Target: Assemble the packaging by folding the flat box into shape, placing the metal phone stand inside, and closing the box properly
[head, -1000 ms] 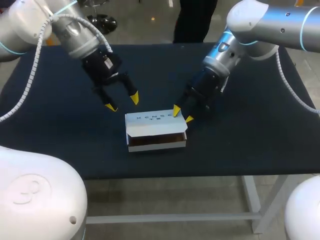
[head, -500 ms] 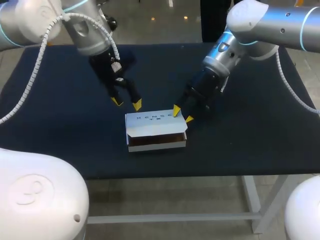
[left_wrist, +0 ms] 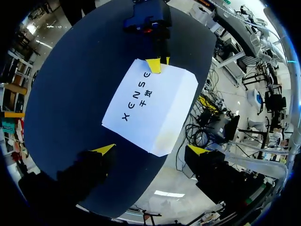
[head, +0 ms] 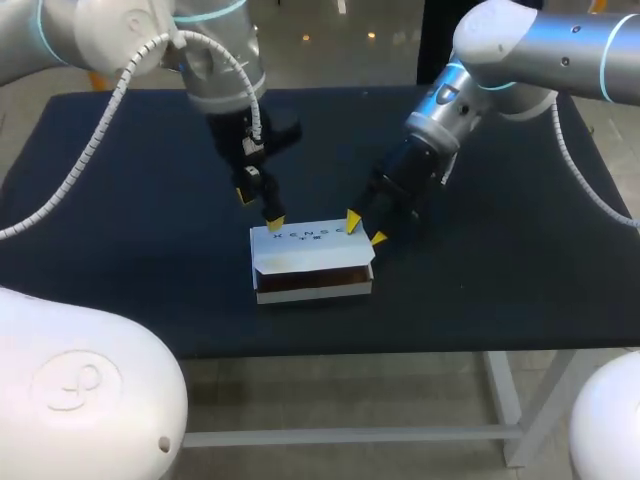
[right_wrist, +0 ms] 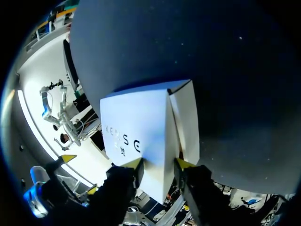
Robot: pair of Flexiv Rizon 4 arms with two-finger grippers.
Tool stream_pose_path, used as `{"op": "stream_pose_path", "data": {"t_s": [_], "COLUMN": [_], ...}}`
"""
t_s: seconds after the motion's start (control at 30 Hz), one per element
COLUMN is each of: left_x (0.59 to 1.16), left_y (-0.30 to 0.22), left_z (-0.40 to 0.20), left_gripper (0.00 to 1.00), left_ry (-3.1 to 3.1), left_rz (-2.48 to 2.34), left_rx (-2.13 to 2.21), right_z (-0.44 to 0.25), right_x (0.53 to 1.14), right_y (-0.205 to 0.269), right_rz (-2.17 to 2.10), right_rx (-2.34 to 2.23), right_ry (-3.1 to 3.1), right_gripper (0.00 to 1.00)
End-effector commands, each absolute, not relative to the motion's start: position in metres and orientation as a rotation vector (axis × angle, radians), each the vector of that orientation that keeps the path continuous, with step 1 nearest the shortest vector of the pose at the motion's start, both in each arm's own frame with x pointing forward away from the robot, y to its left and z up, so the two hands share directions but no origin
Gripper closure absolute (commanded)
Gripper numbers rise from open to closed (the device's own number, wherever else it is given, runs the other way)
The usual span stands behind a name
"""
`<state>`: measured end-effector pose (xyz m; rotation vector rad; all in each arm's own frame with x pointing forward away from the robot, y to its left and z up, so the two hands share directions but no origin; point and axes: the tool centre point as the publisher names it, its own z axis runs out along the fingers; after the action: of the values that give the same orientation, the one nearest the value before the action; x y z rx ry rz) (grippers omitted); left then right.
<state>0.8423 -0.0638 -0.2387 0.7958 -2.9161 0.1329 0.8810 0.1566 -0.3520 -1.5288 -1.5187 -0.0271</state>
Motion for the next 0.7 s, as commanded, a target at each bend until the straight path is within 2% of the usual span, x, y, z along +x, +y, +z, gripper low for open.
{"op": "stream_pose_path", "data": {"t_s": [0.03,0.33,0.7], "left_x": [0.842,0.840,0.840], "left_y": [-0.072,-0.083,-0.085], "left_z": [-0.245,-0.263,-0.262], "left_gripper": [0.00,0.00,0.00], "left_ry": [-3.011,-3.105,-3.108], "left_rz": [0.085,0.111,0.038], "left_rx": [0.648,0.377,0.433], "right_z": [-0.352,-0.352,-0.352], "right_x": [0.881,0.881,0.881], "right_y": [0.158,0.158,0.158], "right_rz": [-0.025,-0.025,-0.025], "right_rx": [-1.528,-1.528,-1.528], "right_ry": [-1.519,-1.519,-1.519], "right_gripper": [0.54,0.55,0.55]}}
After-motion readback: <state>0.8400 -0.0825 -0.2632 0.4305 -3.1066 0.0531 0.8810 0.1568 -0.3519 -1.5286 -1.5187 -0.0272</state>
